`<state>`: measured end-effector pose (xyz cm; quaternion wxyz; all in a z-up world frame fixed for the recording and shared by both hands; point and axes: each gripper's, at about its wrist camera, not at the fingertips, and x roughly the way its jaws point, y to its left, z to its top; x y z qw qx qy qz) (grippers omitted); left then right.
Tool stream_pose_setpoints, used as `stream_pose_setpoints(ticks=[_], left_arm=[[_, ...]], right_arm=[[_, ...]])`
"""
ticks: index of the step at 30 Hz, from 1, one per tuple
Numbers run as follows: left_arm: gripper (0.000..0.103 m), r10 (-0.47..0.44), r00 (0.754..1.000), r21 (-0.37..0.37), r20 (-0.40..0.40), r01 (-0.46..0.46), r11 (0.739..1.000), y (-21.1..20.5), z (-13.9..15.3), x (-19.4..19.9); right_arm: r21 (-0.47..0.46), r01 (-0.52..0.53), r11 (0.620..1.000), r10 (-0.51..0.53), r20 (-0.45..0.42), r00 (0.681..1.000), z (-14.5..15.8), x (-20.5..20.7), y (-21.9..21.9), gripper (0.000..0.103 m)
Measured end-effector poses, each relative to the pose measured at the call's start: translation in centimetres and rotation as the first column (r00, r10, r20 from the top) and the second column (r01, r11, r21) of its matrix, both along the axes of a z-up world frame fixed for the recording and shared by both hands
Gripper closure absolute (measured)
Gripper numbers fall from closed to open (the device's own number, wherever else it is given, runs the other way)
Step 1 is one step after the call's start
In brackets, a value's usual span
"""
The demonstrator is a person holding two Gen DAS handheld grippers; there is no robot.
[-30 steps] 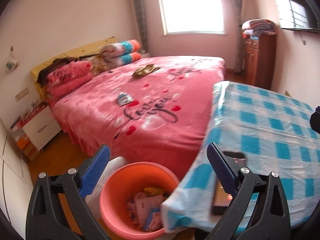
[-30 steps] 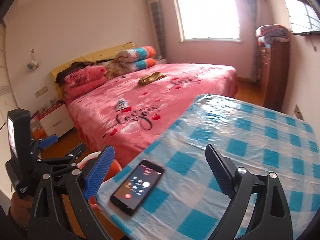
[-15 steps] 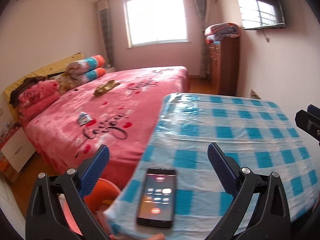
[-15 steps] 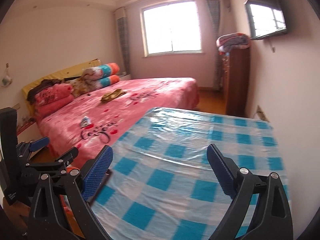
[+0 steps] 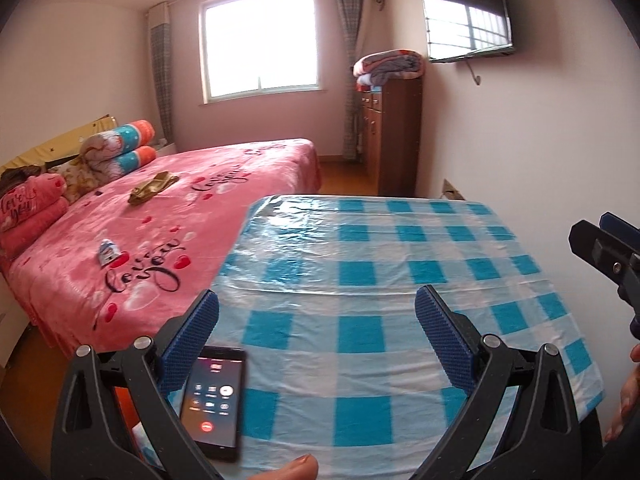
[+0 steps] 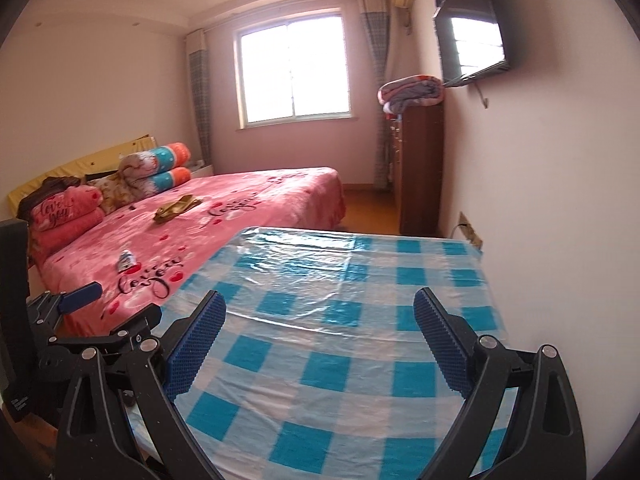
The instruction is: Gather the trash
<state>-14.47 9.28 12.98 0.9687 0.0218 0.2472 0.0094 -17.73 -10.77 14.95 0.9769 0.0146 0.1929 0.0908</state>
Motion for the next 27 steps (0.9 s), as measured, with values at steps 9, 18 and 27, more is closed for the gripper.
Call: stream_pose_setpoints(ticks=[9, 18, 27], left_arm=[[0.004, -0.038, 0.998, 0.037, 0.055, 0.036, 0.999, -2.2, 1.4, -1.2], [0.004, -0.055, 0.995, 0.039, 0.084, 0.052, 0.998, -2.8, 2.6, -2.3], [0.004, -0.070, 0.991, 0.062, 0.116, 0.063, 0.996, -3.5, 3.6, -3.2]], right_arm=[[-0.008, 0.069, 0.998, -0.068, 0.029, 0.997, 0.4, -1.5, -2.0, 0.009], [-0.005, 0.112, 0.994, -0.111, 0.061, 0.992, 0.9, -2.5, -3.2, 0.009], [0.004, 0.140, 0.990, -0.140, 0.077, 0.987, 1.3, -3.1, -4.1, 0.008]])
